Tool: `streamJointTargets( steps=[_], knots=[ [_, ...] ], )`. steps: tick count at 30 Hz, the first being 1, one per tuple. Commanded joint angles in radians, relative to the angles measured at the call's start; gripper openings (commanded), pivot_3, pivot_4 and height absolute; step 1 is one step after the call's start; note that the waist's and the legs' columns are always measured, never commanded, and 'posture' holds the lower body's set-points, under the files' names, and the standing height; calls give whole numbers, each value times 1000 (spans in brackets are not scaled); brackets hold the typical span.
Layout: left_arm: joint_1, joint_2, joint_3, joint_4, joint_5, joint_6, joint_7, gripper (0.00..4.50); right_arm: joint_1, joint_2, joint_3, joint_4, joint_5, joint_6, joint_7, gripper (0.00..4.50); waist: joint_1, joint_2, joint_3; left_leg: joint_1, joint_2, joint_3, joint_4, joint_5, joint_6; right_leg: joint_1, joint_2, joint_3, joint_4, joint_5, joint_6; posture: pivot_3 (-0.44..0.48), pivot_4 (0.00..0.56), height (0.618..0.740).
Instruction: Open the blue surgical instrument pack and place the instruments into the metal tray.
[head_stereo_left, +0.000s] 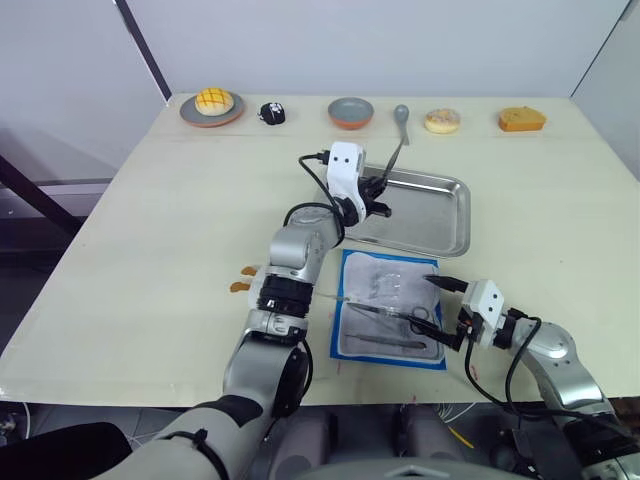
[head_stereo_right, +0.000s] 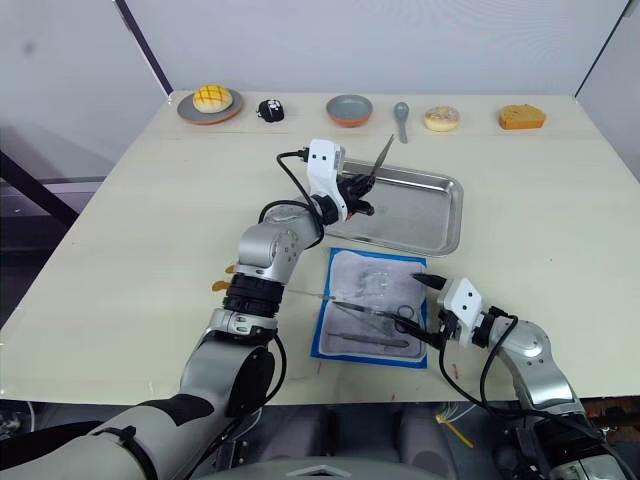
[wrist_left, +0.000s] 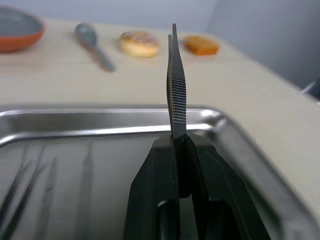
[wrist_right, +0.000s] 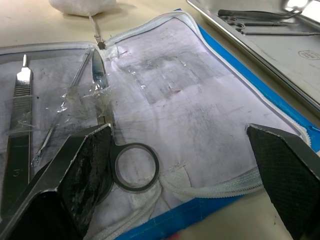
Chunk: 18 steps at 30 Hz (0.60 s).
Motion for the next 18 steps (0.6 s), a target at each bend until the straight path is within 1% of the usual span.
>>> streamJointTargets(
  steps=[1,5,8,11,18],
  knots=[
    [-41,-5,-25,31,45,-37,42,37,46,-20,42,93,-92,62,-10,4500,0,0,0,0,0,0,0,0,0,0,0,0,0,0,0,0,150,740],
    [-61,-3,-43,108,88,-33,74,37,37,-20,43,100,-92,62,-7,4500,0,0,0,0,0,0,0,0,0,0,0,0,0,0,0,0,150,740],
    [-103,10,-42,205,116,-32,106,37,34,-20,43,102,-93,62,-7,4500,0,0,0,0,0,0,0,0,0,0,0,0,0,0,0,0,150,740],
    [-139,13,-48,282,135,-49,110,37,33,-21,42,103,-92,62,-7,4500,-1,0,0,0,0,0,0,0,0,0,0,0,0,0,0,0,150,740],
    [-160,-14,-32,335,121,-31,96,37,41,-26,41,95,-93,65,-8,4500,0,0,0,0,0,0,0,0,0,0,0,-1,0,0,0,0,150,740]
  ],
)
